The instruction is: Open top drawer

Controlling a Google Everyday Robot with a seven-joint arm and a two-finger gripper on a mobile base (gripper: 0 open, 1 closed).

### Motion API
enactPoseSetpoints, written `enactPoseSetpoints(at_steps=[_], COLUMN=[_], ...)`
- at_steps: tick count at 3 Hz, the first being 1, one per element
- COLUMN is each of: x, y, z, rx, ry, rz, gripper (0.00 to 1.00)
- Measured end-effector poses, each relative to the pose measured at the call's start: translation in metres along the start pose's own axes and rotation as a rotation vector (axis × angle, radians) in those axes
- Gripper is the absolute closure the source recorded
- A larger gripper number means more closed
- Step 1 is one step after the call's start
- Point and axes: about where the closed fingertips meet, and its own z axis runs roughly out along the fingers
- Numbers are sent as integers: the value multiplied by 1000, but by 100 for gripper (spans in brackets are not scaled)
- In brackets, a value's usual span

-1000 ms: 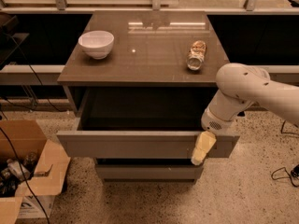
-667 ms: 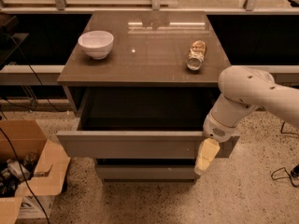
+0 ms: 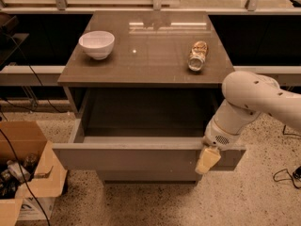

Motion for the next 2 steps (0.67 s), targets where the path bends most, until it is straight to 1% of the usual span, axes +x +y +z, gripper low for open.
enactPoseSetpoints(at_steps=[1,2], x=[1,1], y=[35,35], z=[10,10], rx=[-47,-47], ry=[-47,-47], rz=[14,14], gripper=[32,9])
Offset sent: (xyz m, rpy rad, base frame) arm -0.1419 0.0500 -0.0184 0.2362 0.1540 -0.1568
